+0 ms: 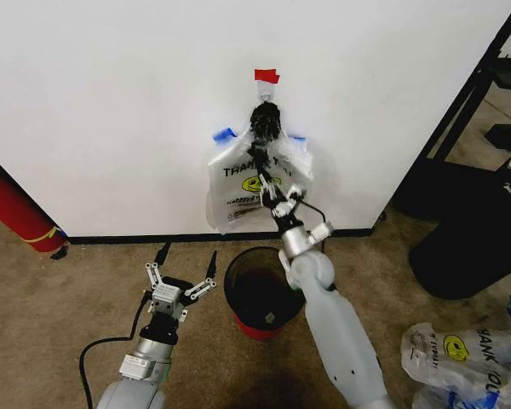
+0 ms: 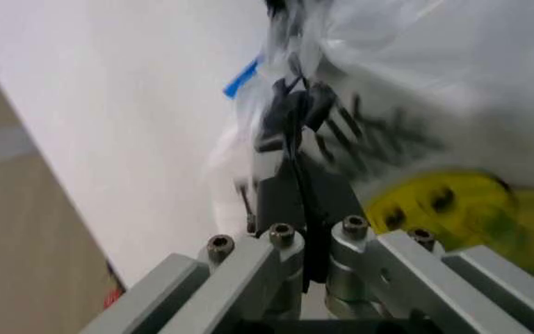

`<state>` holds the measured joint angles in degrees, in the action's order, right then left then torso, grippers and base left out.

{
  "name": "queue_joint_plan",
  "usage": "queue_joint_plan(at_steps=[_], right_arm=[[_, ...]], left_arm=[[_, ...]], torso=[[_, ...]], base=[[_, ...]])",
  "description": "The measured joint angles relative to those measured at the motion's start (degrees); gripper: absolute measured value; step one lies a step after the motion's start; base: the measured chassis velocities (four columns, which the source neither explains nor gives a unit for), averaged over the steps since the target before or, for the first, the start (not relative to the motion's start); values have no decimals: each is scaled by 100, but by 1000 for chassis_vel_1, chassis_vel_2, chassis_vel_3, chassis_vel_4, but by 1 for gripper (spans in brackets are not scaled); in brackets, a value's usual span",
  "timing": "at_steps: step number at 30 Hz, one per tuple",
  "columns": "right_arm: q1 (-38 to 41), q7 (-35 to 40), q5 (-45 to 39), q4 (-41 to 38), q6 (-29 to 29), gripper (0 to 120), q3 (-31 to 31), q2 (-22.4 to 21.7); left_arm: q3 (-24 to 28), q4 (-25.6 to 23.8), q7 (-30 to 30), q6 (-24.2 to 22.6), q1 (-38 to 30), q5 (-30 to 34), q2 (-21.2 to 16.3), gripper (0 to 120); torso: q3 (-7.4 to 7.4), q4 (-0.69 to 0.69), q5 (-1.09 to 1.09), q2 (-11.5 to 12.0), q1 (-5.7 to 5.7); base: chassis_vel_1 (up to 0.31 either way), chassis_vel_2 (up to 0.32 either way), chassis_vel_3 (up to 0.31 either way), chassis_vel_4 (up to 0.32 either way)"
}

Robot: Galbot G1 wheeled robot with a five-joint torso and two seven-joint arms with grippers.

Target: Pick up the garbage bag from the wall and place it over the trash bin.

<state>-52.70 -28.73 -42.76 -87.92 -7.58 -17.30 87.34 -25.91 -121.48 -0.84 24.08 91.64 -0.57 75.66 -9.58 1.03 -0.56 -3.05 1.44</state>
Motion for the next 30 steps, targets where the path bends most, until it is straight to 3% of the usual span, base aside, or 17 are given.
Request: queue_joint_plan(at_steps=[8, 19, 22, 30], right_arm=[[-918, -836, 131, -541, 8, 0, -640, -658], [-1514, -1041, 69, -856, -174, 0, -863, -800], [-1410, -713, -384, -1051, -171, 2, -587, -690], [-711, 1469, -1898, -1546, 197, 32, 451, -164]], left_arm=[[66, -34, 4, 41, 27, 12, -14, 100], [204, -123, -12, 98, 131, -137, 21, 100], [223, -153, -16, 113, 174, -198, 38, 100], [76, -241, -20, 115, 252, -235, 57, 100]], torso=[[0, 1, 0, 0, 0], [0, 1, -1, 0, 0], [0, 1, -1, 0, 0], [0, 0, -3, 0, 0]], base=[[0, 0, 0, 0], [0, 0, 0, 0], [0, 0, 0, 0], [0, 0, 0, 0]])
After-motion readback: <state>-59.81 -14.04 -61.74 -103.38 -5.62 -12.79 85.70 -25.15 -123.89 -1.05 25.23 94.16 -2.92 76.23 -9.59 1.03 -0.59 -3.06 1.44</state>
